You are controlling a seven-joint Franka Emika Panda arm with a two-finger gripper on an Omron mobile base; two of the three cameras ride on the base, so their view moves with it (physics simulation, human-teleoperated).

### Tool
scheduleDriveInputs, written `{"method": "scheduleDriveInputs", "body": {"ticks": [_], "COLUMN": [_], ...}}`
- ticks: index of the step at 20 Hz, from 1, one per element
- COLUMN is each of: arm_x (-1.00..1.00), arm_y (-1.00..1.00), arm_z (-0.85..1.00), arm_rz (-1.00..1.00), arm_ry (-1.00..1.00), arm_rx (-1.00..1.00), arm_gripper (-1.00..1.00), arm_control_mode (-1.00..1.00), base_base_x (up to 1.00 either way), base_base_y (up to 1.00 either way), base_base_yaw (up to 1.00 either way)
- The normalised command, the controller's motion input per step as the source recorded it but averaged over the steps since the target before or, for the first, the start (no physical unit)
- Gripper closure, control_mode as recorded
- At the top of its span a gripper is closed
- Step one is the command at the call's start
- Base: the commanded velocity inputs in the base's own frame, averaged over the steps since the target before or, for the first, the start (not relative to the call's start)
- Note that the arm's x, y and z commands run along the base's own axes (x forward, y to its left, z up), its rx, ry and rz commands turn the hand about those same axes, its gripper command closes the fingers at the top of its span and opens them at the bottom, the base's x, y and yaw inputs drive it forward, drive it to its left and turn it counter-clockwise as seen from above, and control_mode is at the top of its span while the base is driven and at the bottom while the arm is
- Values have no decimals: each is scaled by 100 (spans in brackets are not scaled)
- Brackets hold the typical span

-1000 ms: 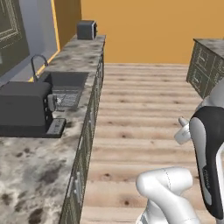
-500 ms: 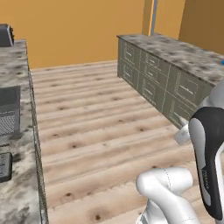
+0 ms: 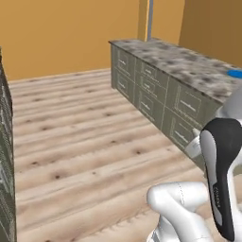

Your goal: Take the fish from the fridge and place it on the digital scale on the counter by the fridge. Wait a few seconds for a reading, then move it to the plate on the dining counter.

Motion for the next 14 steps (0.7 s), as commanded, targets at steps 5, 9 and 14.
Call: {"method": "scheduleDriveInputs", "body": {"ticks": [5, 9, 14], "arm_x": [0, 0, 0], "arm_y": [0, 0, 0], "arm_z": [0, 0, 0], "arm_rz": [0, 0, 0], "arm_ry": [0, 0, 0], "arm_rx": [0, 0, 0], "arm_gripper": [100, 100, 100], "arm_control_mode": [100, 100, 100], "base_base_x": [46, 15, 51], "base_base_y": [-100, -100, -100], "base_base_yaw": [-12, -32, -33]}}
